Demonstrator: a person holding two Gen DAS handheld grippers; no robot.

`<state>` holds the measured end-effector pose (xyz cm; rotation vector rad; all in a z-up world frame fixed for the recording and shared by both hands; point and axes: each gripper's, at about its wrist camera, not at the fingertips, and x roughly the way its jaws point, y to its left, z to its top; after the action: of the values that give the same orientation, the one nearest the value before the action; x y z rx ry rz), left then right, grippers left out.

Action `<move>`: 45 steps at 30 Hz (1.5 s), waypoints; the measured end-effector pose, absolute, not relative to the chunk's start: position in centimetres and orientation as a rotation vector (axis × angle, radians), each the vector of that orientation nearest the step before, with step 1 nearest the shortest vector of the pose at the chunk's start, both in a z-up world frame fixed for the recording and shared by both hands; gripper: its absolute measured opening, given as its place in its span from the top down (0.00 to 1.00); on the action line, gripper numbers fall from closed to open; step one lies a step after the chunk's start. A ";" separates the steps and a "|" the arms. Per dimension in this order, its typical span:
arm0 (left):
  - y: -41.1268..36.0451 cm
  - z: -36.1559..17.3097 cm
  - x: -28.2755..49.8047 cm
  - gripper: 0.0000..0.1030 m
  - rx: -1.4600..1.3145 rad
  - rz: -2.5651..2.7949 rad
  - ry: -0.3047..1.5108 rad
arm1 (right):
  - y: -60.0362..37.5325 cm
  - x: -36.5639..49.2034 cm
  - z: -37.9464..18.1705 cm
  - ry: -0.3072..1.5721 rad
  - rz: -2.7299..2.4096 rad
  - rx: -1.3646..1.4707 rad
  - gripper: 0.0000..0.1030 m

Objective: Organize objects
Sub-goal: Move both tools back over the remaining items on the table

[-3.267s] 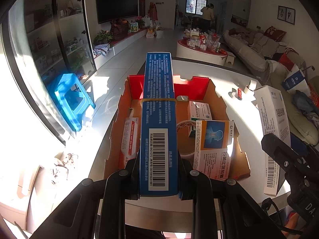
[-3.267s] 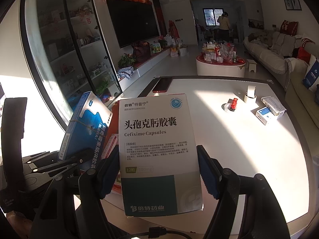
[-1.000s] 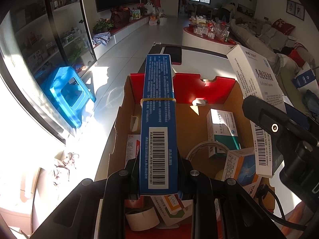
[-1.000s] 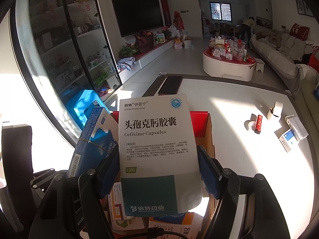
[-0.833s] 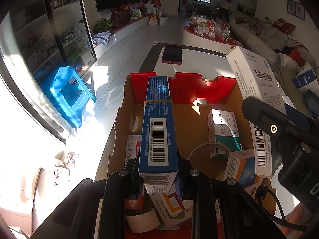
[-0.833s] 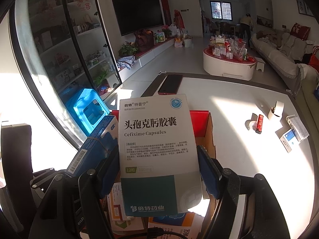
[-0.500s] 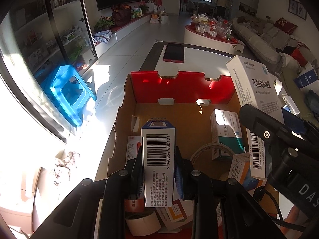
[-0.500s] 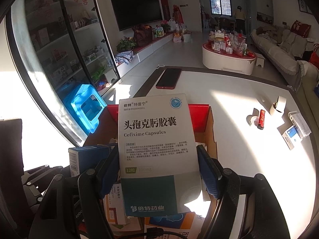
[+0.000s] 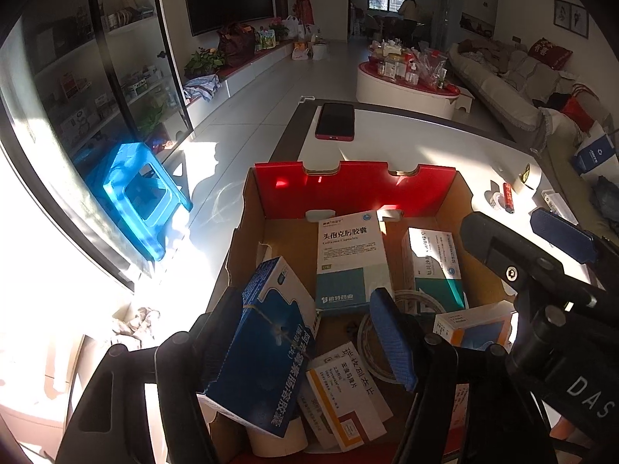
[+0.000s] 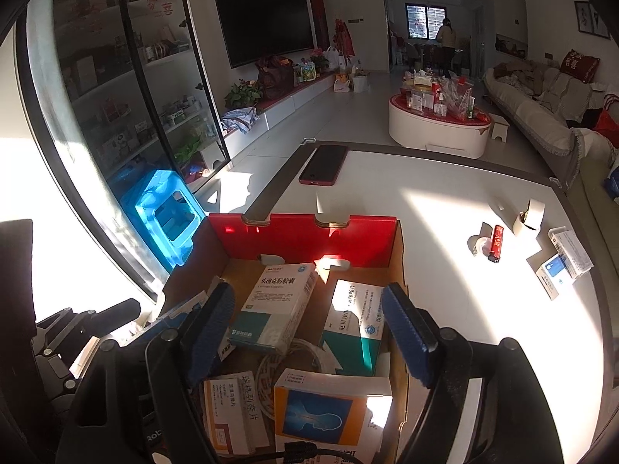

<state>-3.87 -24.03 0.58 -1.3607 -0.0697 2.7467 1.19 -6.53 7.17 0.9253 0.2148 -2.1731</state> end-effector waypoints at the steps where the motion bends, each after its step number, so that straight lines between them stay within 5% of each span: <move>1: -23.9 0.7 -3.7 0.29 -1.361 2.746 -0.066 | -6.4 1.4 7.5 0.215 -2.178 0.918 0.25; 16: -18.4 3.2 0.4 0.30 -1.293 2.652 0.041 | 3.3 2.5 8.9 0.106 -2.305 0.907 0.20; 32: -4.2 5.5 3.3 0.29 -1.177 2.428 0.278 | 19.7 -3.6 6.6 -0.141 -2.549 1.074 0.20; 45: 5.0 3.5 -4.0 0.27 -1.377 2.379 0.206 | 26.9 -8.1 6.3 -0.213 -2.618 1.092 0.19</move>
<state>-3.99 4.98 3.48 -1.3771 0.2061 2.3788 -8.08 26.87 6.31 1.0924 -0.2129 -2.6179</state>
